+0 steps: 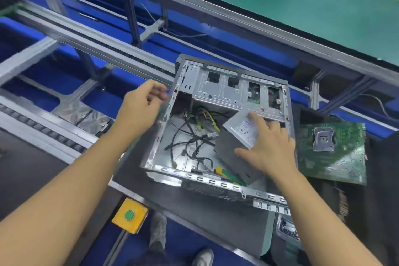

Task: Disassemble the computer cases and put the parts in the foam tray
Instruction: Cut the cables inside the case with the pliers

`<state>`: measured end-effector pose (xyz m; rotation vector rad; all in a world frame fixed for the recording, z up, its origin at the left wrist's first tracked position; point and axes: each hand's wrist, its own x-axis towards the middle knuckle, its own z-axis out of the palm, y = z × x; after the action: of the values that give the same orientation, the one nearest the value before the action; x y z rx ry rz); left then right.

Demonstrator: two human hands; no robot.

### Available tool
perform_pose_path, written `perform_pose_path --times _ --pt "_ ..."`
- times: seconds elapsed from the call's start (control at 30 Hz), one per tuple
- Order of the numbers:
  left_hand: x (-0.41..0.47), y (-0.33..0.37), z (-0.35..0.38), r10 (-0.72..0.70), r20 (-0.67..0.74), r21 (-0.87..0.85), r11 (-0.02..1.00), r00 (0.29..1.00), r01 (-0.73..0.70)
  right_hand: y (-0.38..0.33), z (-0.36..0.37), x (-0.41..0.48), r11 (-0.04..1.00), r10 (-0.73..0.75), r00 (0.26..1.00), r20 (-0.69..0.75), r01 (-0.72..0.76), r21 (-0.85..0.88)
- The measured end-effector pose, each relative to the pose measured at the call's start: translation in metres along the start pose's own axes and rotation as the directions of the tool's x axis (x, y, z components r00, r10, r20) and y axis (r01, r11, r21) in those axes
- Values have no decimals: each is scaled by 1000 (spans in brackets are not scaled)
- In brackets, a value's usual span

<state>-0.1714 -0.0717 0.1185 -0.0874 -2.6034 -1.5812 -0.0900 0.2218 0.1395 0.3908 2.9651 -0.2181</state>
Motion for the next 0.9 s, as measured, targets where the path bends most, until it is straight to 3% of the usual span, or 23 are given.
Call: perform_pose_path --times 0.07,0.13,0.23,0.3,0.4,0.5,0.67,0.8,0.9 --pt "-8 -34 -26 -118 -79 43 992 990 122 -4 13 1 1000 -16 1000 24 16 2" --pt "-26 -81 -49 -269 -28 278 923 963 266 -4 20 5 1000 -16 1000 10 16 10" --pt "-75 -154 -76 -607 133 651 649 783 393 -2 21 10 1000 -13 1000 16 13 4" --pt "-115 -188 -81 -727 131 733 529 674 427 0 21 14 1000 -16 999 38 17 -13" --pt "-170 -217 -82 -804 -81 710 368 589 601 1 19 20 997 -7 994 105 15 -73" --pt "-199 -233 -80 -845 -271 505 283 461 816 -5 15 27 993 23 982 187 -1 -119" --pt "-214 -234 -65 -812 -408 426 235 417 874 -12 18 28 985 38 982 187 -4 -174" --pt "-223 -245 -67 -816 -332 531 254 474 809 -13 20 26 982 36 986 164 -5 -188" --pt "-213 -244 -71 -824 -344 468 265 450 843 -15 19 23 981 37 991 125 -13 -192"
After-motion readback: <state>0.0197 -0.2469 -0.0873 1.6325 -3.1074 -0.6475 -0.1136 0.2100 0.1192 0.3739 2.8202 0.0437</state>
